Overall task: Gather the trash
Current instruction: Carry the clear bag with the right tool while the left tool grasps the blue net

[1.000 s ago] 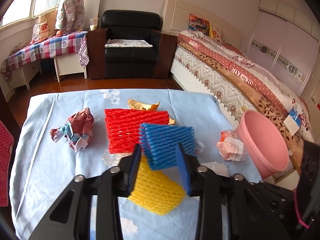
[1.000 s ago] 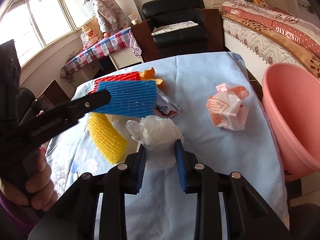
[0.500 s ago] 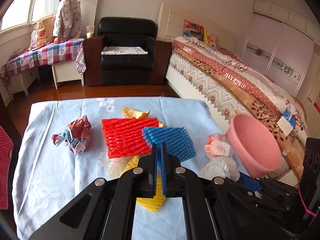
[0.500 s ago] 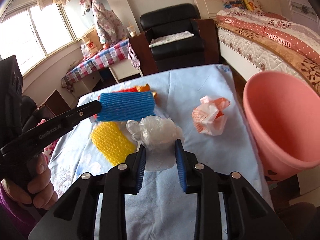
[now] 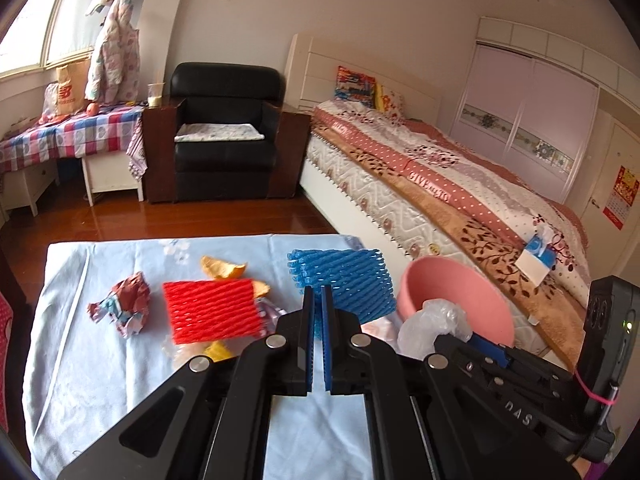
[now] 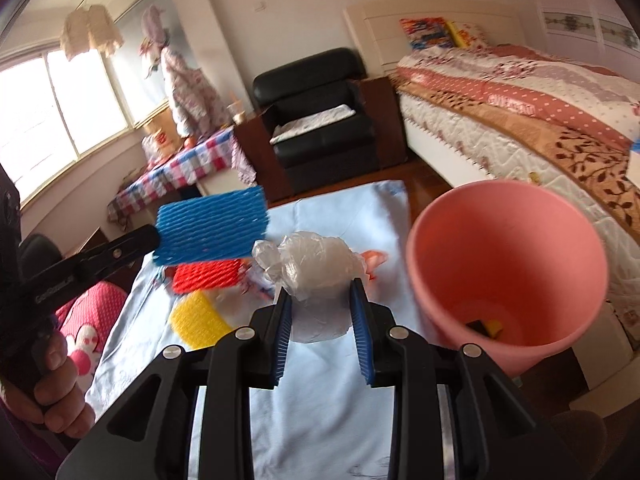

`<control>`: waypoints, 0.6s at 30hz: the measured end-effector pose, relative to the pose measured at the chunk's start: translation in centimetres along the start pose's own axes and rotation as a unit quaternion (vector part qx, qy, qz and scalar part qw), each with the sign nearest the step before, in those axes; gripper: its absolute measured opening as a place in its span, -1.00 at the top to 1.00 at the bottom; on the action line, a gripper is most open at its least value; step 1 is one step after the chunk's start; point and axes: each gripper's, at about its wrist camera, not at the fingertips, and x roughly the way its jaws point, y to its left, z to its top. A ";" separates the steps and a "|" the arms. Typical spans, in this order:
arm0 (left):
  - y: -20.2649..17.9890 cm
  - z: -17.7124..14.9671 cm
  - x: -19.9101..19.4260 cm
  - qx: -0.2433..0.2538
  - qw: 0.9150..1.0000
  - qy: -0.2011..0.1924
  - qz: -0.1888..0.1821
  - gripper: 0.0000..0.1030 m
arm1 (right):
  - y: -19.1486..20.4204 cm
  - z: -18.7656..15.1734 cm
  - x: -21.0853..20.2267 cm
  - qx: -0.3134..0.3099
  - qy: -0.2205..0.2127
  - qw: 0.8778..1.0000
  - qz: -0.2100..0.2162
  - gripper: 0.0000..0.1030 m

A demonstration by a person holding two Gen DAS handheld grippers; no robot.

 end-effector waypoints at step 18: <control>-9.6 0.8 3.3 0.072 0.996 0.015 -0.056 0.95 | -9.7 1.0 -3.4 0.084 -0.055 0.991 -0.090 0.44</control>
